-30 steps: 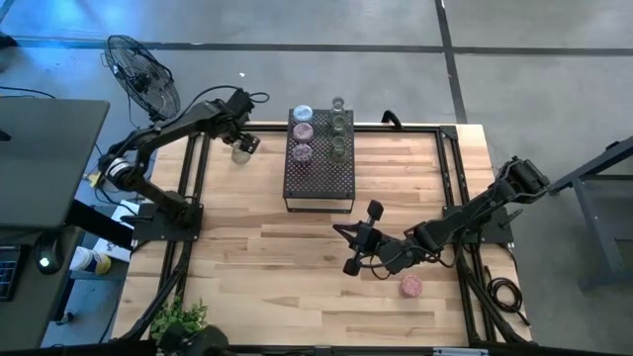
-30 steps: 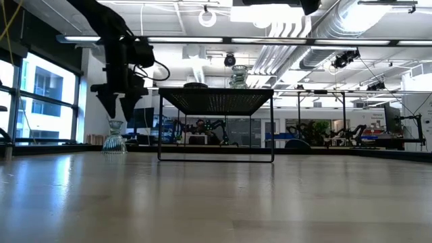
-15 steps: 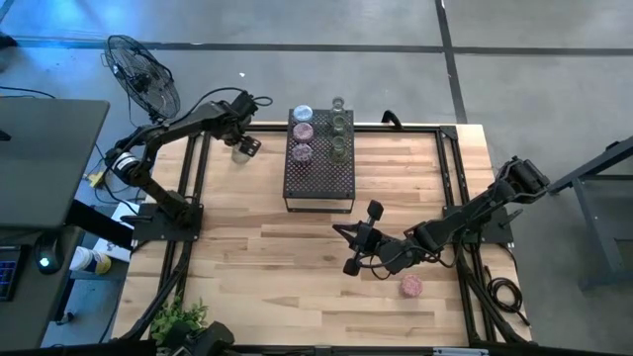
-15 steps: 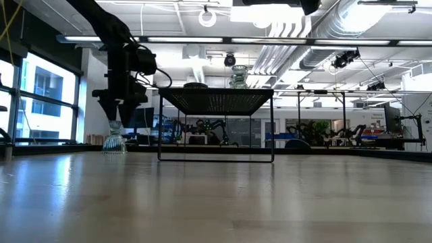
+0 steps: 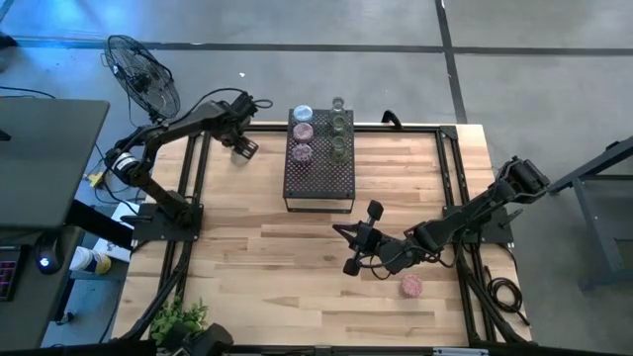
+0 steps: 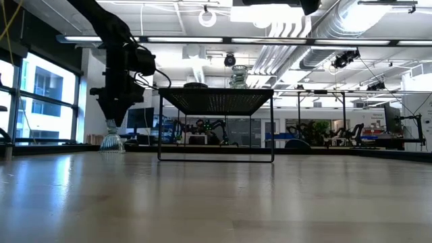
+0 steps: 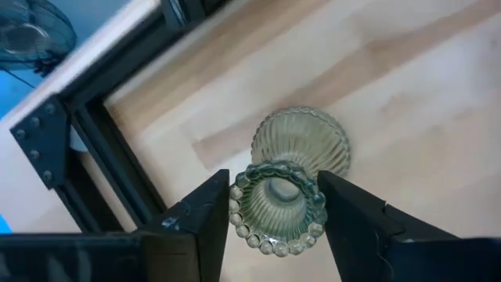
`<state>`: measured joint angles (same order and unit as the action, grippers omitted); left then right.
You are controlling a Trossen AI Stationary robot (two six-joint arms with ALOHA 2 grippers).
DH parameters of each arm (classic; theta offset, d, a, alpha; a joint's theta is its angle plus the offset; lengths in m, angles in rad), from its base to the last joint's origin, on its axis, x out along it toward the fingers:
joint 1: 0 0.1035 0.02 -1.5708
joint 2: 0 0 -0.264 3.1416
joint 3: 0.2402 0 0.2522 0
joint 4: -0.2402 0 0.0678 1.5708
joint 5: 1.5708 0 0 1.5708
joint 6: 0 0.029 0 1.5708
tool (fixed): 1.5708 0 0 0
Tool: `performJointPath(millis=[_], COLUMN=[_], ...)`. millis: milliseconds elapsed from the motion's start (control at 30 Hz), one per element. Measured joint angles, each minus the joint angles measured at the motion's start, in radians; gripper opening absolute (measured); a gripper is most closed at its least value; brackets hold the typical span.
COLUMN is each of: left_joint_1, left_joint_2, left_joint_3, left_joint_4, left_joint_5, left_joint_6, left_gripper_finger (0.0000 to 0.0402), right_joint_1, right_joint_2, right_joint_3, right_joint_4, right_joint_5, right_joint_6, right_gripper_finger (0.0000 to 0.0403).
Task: Pick & Place candle stick holders
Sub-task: Put the green glass candle holder on the shelf aligned with the other green glass candle holders
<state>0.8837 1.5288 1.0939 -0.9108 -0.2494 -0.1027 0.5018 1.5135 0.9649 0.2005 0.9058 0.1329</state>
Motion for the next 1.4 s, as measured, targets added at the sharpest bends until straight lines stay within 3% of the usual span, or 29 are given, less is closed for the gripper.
performJointPath(millis=[200, 500, 700, 967, 1233, 1400], left_joint_1=[-0.001, -0.007, -0.099, -0.422, -0.871, -1.168], left_joint_2=[-0.019, -0.157, -0.278, -0.403, -0.432, -0.413], left_joint_3=[0.051, 0.059, 0.059, 0.060, 0.060, 0.057], left_joint_4=[-0.103, -0.163, -0.244, -0.319, -0.377, -0.328], left_joint_5=[0.010, 0.084, 0.083, 0.073, -0.013, -0.098], left_joint_6=[0.028, 0.048, 0.049, -0.074, -0.326, -0.452], left_gripper_finger=[0.0169, 0.0168, 0.0168, 0.0168, 0.0168, 0.0168], right_joint_1=[0.001, 0.003, 0.008, 0.102, 0.243, 0.288], right_joint_2=[0.000, 0.000, 0.000, 0.000, 0.000, 0.000], right_joint_3=[0.000, 0.000, 0.000, 0.000, 0.000, 0.000], right_joint_4=[0.000, 0.000, -0.002, -0.031, -0.075, -0.113], right_joint_5=[0.000, 0.000, -0.005, -0.025, 0.034, 0.055], right_joint_6=[0.000, 0.000, 0.009, 0.040, 0.117, 0.157], right_gripper_finger=[0.0000, 0.0000, 0.0000, 0.0000, 0.0000, 0.0000])
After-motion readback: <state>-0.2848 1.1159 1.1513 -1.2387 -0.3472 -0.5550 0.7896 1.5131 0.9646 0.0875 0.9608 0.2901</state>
